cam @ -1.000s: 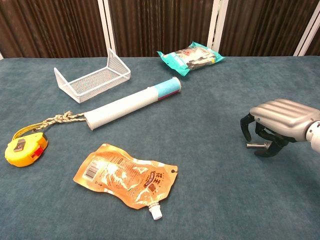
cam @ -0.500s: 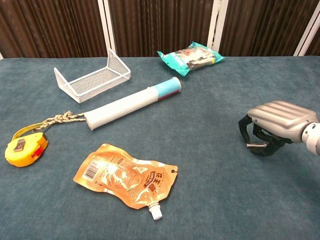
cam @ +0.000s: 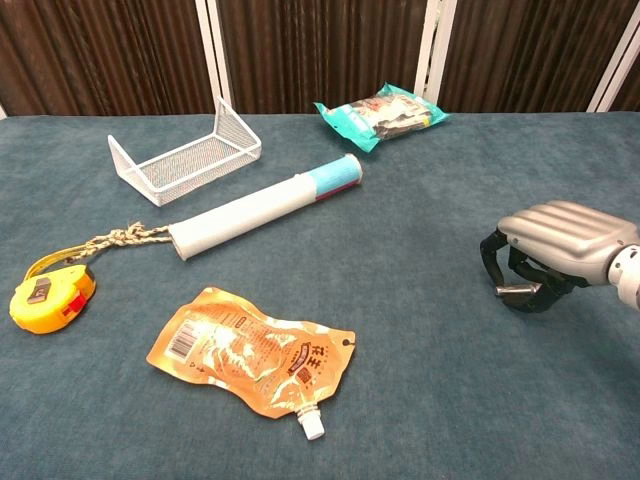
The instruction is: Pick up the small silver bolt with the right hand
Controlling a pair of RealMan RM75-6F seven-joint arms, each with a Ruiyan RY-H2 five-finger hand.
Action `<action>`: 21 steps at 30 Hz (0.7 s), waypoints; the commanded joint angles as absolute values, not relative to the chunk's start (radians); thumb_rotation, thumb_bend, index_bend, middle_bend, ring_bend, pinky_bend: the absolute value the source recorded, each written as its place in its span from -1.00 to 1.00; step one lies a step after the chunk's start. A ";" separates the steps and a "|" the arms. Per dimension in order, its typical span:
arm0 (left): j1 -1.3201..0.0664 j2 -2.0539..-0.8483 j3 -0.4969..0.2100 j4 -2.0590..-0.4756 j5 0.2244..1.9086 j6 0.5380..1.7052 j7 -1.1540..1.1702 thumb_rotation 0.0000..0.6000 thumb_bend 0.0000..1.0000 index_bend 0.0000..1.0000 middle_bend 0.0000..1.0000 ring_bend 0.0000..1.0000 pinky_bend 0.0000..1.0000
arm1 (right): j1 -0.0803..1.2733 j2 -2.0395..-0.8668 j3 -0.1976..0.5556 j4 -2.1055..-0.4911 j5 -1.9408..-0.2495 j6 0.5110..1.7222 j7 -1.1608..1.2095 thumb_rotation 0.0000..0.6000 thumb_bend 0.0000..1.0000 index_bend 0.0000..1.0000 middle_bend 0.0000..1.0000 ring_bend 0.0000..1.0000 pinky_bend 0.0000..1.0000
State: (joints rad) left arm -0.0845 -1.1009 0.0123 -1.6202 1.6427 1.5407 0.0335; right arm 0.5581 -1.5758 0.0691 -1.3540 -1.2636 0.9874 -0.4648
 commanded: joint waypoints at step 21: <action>-0.086 -1.105 0.014 -1.620 1.644 1.536 0.048 1.00 -0.26 -0.46 -0.71 -0.52 -0.16 | 0.516 -1.495 0.052 -1.399 -1.412 1.063 -0.064 1.00 -0.06 0.62 1.00 1.00 0.97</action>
